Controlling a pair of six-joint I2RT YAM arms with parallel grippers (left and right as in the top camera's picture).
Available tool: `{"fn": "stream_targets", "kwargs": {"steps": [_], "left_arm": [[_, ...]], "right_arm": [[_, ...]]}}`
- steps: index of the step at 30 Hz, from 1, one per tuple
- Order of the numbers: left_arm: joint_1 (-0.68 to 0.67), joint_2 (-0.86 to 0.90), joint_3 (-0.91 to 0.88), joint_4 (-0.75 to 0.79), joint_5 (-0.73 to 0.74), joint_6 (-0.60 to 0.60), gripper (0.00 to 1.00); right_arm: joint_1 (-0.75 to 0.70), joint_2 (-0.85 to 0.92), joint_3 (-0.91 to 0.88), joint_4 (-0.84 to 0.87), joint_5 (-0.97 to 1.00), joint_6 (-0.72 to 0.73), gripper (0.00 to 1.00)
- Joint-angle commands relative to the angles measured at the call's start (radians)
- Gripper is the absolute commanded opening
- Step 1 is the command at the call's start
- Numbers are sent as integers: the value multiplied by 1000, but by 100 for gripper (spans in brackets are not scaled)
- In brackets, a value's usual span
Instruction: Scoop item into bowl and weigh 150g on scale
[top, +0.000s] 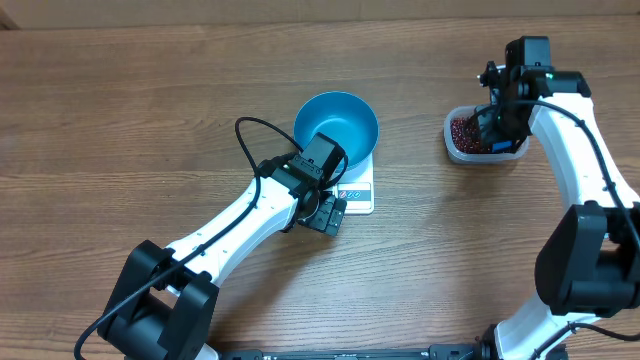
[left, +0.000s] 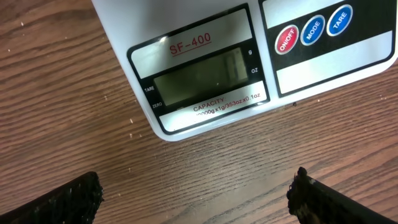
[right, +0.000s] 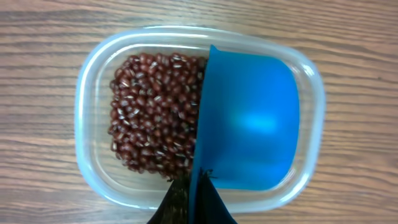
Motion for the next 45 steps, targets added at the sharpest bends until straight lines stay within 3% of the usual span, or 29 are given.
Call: {"fn": "stream_targets", "kwargs": {"steps": [1,12,22,34,45], "left_arm": [[-3,-17,-9,-1,-14,-15,100],[-3,-17,-9,-2,-14,-9,100],[-3,-17,-9,-6,-14,-5,100],[-3,-17,-9,-4,-14,-6,99],[-2,-17,-9,-5,-15,-5,100]], "right_arm": [[-14,22,-81,31,-77,24,4],[-18,22,-98,56,-101,183,4],[-181,22,-99,57,-545,183,4],[-254,23,-145,76,-584,176,4],[-269,23,-179,116,-794,176,4]]}}
